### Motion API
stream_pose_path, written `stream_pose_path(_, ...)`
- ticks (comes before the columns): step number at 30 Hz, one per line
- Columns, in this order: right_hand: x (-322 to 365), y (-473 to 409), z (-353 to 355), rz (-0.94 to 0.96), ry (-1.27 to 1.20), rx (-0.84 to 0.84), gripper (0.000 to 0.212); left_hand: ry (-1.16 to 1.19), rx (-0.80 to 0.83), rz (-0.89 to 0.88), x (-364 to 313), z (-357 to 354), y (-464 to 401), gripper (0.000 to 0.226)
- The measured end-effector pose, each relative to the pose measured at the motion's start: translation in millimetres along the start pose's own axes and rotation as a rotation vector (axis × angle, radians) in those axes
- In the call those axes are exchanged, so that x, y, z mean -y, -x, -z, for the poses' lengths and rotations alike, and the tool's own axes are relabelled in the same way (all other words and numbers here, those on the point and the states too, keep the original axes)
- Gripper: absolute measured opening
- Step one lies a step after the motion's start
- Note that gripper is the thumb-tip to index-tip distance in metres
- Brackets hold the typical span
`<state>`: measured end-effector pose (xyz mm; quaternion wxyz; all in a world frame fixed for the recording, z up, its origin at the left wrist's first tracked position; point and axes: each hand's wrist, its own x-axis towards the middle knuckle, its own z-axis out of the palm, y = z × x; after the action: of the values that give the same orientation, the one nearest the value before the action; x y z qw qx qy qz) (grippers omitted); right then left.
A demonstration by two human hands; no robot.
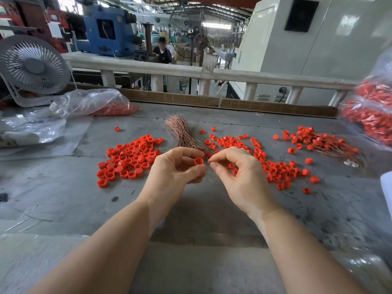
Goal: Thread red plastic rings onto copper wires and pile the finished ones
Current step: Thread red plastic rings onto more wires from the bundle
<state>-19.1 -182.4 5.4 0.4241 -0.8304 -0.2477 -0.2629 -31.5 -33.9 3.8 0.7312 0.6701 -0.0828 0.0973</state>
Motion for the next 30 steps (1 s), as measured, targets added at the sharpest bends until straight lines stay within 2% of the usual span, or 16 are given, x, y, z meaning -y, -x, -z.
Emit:
stream_pose_path(12, -1.9, 0.3, -0.5, -0.006, 0.007, -0.037, 0.010, 0.080, 0.089, 0.051, -4.2, -4.0, 5.2, 0.026)
stream_pose_path(18, 0.0, 2.6, 1.3, 0.006, 0.000, -0.018, 0.008, -0.060, -0.005, 0.015, -1.5, -5.8, 4.6, 0.016)
stream_pose_path(22, 1.3, 3.3, 0.5, 0.006, -0.003, 0.005, 0.007, -0.128, 0.004, -0.013, -1.6, -7.3, 5.4, 0.017)
stream_pose_path(30, -1.9, 2.5, 1.6, -0.020, -0.008, -0.056, 0.010, 0.017, 0.077, 0.003, -3.3, -7.6, 7.4, 0.025)
